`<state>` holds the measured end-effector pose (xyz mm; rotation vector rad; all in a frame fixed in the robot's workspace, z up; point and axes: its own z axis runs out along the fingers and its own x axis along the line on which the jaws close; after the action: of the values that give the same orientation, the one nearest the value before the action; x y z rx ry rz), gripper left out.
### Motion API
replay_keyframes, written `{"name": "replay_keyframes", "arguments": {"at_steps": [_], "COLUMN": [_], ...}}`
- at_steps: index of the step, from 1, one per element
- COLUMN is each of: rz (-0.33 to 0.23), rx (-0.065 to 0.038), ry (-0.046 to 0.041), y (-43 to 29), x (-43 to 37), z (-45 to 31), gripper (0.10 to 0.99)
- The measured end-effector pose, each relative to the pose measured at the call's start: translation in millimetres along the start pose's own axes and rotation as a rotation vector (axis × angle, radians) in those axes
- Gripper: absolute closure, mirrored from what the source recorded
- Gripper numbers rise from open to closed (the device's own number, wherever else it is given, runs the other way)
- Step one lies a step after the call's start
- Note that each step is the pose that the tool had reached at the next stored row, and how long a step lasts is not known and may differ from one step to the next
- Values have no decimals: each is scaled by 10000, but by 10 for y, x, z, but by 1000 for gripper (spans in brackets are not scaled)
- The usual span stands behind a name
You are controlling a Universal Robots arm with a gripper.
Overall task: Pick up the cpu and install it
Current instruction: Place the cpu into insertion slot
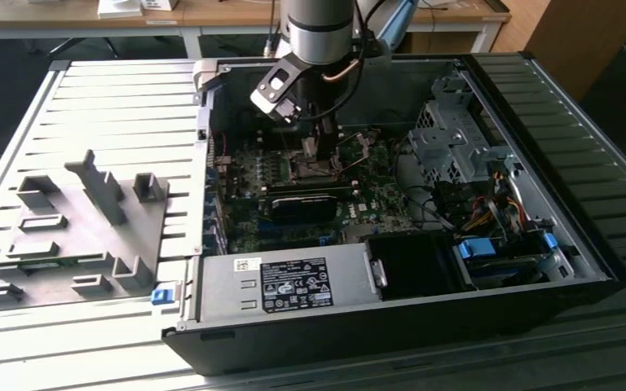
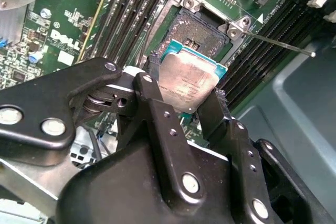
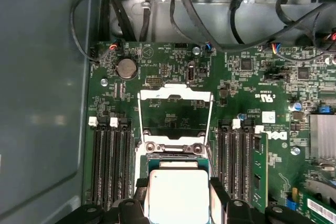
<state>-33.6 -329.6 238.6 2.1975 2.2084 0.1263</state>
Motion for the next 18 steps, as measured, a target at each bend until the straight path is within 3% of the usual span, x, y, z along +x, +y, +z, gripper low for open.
{"name": "replay_keyframes", "arguments": {"at_steps": [18], "rz": [178], "rx": [-8], "ry": [-12], "y": [-64], "x": [2], "z": [205], "gripper": [549]}}
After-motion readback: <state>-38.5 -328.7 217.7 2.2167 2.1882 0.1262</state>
